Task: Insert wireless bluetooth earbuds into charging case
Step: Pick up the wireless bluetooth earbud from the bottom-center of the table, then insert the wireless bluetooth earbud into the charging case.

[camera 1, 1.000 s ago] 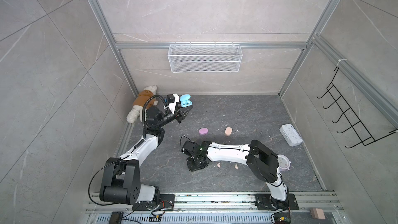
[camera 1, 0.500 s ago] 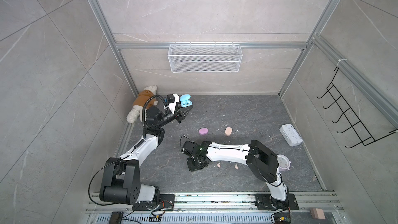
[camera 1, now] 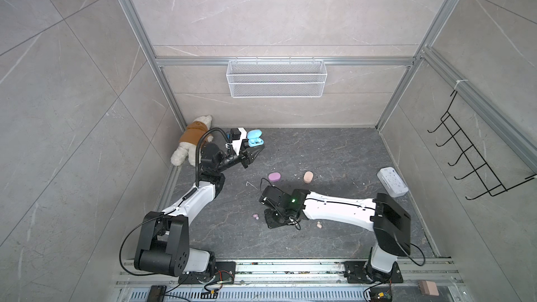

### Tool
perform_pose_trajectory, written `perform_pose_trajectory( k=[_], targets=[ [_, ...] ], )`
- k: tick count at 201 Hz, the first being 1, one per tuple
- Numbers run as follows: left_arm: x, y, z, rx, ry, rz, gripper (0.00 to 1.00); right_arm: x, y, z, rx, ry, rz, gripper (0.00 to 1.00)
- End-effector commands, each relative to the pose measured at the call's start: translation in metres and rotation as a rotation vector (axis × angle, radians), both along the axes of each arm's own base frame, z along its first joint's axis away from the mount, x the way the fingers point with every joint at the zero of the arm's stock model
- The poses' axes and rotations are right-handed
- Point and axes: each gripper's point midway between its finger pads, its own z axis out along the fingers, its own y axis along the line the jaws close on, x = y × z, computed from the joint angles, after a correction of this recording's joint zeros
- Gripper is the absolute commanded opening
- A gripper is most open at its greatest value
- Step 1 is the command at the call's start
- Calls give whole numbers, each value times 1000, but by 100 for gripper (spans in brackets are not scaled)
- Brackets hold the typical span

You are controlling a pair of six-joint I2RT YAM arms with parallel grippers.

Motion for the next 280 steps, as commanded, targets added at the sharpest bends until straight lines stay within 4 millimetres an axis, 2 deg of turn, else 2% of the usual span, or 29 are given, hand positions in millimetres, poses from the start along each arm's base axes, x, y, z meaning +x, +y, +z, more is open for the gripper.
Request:
perform_pose_trajectory(
  k=[1,36,112,160,216,244,280],
  targets=[
    [-3,-12,22,-24,-53,-49,15,13,-22,32,39,-76,-31,17],
    [-11,-33,22,-33,-47,-107,15,30,-40,81,118,-170,-47,17],
    [-27,-58,45,-83,-86,-211,16,48,-81,183,244,-383,-81,17],
    [-52,-86,47,-60,-100,-303,16,59,-89,242,396,-504,-109,17],
    [-65,-107,45,-73,-99,-364,16,64,-84,293,623,-592,-135,18],
    [-73,-114,44,-75,-97,-386,16,68,-84,306,702,-602,-145,18],
    [-84,-125,40,-57,-103,-417,16,72,-82,312,746,-606,-148,18]
  ],
)
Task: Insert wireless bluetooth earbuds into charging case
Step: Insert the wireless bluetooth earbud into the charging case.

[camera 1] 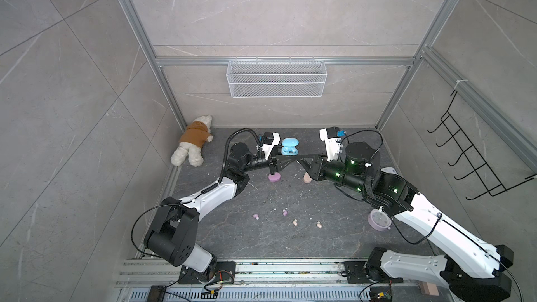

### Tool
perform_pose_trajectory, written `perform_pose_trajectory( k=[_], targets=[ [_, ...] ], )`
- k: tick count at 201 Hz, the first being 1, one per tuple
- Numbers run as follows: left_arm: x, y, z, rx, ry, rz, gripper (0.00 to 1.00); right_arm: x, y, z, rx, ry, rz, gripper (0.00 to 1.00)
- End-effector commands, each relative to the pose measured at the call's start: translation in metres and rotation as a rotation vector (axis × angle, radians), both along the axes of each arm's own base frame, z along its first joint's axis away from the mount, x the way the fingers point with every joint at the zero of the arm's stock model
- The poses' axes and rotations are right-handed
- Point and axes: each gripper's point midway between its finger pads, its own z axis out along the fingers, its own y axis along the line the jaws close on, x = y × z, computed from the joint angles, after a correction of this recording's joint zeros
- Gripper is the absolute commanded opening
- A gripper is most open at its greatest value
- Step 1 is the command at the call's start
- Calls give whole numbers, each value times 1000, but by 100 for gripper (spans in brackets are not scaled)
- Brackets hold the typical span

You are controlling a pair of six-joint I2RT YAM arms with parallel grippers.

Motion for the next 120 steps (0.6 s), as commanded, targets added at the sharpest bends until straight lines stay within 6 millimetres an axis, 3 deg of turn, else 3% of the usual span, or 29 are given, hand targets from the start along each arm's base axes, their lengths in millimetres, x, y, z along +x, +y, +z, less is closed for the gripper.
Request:
perform_pose_trajectory(
  k=[1,69,120],
  targets=[
    [-14,-6,21,-30,-91,-38,16,-1,5,13,71,-21,26,18],
    [-33,-12,26,-10,-149,-58,16,1,14,12,83,-14,53,18],
    [-43,-8,39,-27,-182,-61,16,1,7,12,75,-18,30,18]
  ],
)
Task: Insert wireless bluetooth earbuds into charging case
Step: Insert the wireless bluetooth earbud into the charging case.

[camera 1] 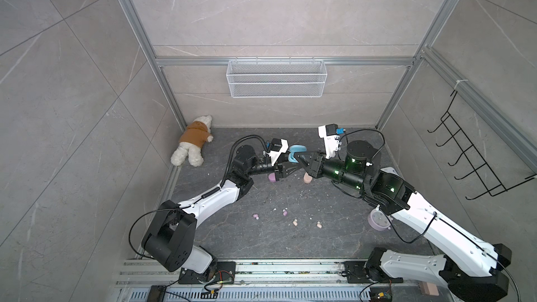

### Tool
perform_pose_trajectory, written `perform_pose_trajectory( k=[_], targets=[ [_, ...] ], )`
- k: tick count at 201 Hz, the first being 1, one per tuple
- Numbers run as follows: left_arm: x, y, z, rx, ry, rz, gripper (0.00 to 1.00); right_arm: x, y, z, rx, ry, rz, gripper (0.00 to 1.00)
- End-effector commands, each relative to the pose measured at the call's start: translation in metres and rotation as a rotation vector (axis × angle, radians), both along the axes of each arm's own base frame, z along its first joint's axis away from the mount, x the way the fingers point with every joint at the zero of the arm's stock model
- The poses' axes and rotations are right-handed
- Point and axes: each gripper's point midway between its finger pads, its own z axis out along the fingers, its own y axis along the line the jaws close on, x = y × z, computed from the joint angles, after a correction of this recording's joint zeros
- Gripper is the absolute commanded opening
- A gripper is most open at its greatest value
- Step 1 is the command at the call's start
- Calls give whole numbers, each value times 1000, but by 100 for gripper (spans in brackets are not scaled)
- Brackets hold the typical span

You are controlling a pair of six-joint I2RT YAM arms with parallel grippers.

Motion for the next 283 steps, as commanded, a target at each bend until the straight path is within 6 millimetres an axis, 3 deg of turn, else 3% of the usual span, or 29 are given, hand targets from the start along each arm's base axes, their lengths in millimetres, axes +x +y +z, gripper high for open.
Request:
perform_pose_trajectory(
  k=[1,57,134,212,283],
  targets=[
    [-15,5,34,-52,-112,-13,16,1,-2,1,10,-2,-9,18],
    [-30,1,38,-53,-132,-40,16,0,3,1,35,6,7,18],
    [-35,5,50,-71,-156,-41,16,2,3,-15,2,36,1,18],
    [-40,1,47,-54,-165,-54,16,3,5,-10,17,28,7,18],
    [-44,2,54,-66,-181,-56,16,3,7,-19,-8,51,8,19]
  ],
)
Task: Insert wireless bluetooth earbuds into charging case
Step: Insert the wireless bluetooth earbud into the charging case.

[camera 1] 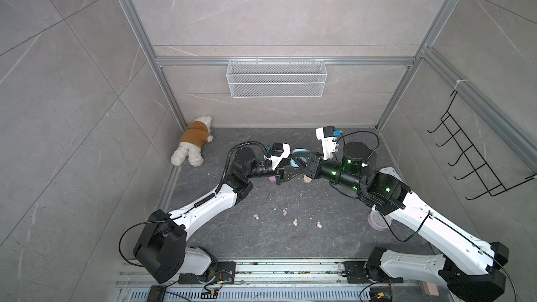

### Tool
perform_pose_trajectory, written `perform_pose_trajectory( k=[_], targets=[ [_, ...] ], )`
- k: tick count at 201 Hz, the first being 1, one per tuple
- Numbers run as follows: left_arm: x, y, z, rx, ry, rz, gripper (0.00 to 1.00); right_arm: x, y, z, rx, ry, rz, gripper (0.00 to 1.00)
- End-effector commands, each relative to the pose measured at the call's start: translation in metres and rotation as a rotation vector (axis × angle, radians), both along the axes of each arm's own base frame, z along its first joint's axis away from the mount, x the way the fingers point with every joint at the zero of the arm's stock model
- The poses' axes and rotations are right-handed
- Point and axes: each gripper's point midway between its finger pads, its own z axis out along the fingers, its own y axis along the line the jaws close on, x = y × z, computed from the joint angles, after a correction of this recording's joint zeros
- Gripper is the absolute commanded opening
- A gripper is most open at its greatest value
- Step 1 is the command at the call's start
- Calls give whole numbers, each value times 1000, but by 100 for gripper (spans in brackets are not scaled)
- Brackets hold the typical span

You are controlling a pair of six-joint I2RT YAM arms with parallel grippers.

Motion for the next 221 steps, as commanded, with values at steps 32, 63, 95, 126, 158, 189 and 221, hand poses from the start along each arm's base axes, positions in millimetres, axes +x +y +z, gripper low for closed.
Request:
perform_pose_trajectory(
  k=[32,63,95,126,158,189,221],
  targets=[
    [-13,7,38,-65,-119,-8,16,1,1,-8,-20,25,4,19],
    [-13,8,41,-69,-127,-4,16,1,1,-7,-38,27,7,20],
    [-13,8,43,-72,-134,0,16,1,0,-7,-43,31,3,25],
    [-14,9,43,-69,-135,1,16,2,-1,-3,-46,26,-2,26],
    [-14,9,41,-66,-132,2,16,3,-4,3,-55,19,-16,28],
    [-15,10,42,-68,-132,1,16,3,-6,7,-73,11,-28,31],
    [-14,9,39,-60,-127,3,16,2,-10,11,-67,1,-39,32]
  ],
)
